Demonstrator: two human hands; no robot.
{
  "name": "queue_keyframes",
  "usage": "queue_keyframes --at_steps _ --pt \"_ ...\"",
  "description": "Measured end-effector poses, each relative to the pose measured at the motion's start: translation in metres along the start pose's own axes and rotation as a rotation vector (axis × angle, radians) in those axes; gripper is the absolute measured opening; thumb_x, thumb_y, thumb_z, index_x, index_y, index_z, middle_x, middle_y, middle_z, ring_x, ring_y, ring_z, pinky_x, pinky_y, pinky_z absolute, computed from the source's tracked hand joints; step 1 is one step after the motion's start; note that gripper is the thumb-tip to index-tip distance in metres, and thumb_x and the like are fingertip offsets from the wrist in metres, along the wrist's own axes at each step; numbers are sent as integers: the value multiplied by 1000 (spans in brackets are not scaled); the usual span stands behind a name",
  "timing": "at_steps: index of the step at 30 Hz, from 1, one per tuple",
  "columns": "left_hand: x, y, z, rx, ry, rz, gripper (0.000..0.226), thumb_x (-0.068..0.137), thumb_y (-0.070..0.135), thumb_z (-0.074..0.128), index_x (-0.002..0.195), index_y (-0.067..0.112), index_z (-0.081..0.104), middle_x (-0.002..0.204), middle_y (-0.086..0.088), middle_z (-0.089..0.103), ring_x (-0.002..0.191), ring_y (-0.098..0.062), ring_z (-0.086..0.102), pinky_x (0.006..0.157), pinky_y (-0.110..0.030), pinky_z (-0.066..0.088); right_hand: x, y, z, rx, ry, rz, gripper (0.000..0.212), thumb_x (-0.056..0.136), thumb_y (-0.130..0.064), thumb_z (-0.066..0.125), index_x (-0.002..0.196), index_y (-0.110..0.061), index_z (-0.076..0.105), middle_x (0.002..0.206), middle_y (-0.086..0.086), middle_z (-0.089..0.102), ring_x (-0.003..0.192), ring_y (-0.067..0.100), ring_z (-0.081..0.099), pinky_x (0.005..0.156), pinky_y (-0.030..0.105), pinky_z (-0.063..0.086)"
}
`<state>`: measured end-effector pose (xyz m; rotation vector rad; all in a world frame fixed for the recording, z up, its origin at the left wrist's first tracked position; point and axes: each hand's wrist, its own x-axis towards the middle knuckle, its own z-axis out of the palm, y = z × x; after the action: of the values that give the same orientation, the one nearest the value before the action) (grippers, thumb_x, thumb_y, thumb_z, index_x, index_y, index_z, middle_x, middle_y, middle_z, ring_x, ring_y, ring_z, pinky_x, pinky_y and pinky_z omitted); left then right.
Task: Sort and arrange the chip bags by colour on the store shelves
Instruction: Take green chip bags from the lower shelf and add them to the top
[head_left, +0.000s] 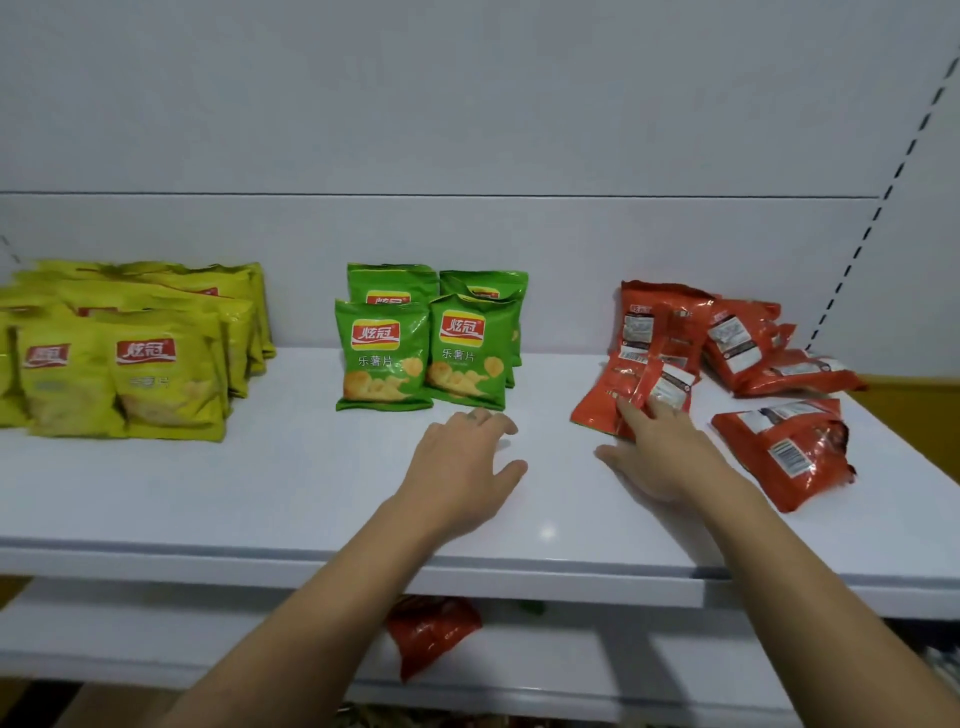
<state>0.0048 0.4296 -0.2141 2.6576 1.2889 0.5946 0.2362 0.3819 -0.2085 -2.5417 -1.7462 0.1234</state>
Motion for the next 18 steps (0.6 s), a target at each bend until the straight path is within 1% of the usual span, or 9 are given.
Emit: queue_keyframes --at_steps 2,4,7,10,12,13,15,16,18 --pt "-3 6 0 -6 10 -19 41 92 47 51 129 29 50 133 7 51 122 -15 45 99 -35 35 -2 1 -2 2 66 -63 72 89 -59 50 148 -25 28 149 11 35 134 31 36 105 44 37" --pt "-6 9 -1 -8 20 -41 40 92 45 51 128 29 51 131 7 52 120 -16 46 98 -35 35 -5 -3 -5 -24 176 -136 54 90 -49 54 137 -24 43 134 7 50 122 27 47 95 39 43" --pt "-11 9 -3 -27 29 -70 38 91 44 53 126 29 52 129 7 54 118 -16 48 97 -35 37 -17 -10 -1 -28 289 -241 32 94 -37 48 122 -23 54 121 1 59 111 23 54 85 36 46" --pt "-17 7 -2 -103 23 -85 40 89 43 57 126 29 53 128 8 55 118 -14 50 98 -35 41 -32 -12 -6 -21 345 -345 26 97 -38 42 112 -26 60 114 -4 64 104 20 58 79 34 46" --pt "-22 5 -4 -248 16 -115 50 86 43 63 132 28 49 131 8 53 118 -11 50 98 -33 43 -41 -13 -21 41 357 -418 26 98 -37 42 107 -26 64 108 -4 67 96 20 60 76 33 47" --pt "-25 5 -7 -350 15 -141 58 84 44 67 136 28 46 133 9 51 118 -9 50 98 -32 44 -46 -15 -31 149 366 -450 24 98 -35 45 107 -26 66 105 -5 69 93 19 61 76 35 48" --pt "-31 8 -18 -565 18 -184 70 80 45 72 140 30 39 131 15 48 117 -2 49 96 -28 46 -55 -23 -53 509 335 -492 19 97 -28 52 100 -23 70 94 -9 71 86 14 64 76 35 52" --pt "-34 10 -25 -660 21 -197 69 79 45 73 138 33 39 128 19 49 115 2 50 94 -26 46 -56 -28 -62 703 284 -503 17 96 -25 55 93 -20 71 87 -9 72 82 13 65 73 33 53" --pt "-41 12 -37 -755 39 -222 57 79 48 70 129 36 47 119 22 57 108 5 54 89 -23 49 -57 -41 -75 998 140 -504 18 95 -21 57 87 -14 72 78 -4 73 72 10 67 66 29 53"
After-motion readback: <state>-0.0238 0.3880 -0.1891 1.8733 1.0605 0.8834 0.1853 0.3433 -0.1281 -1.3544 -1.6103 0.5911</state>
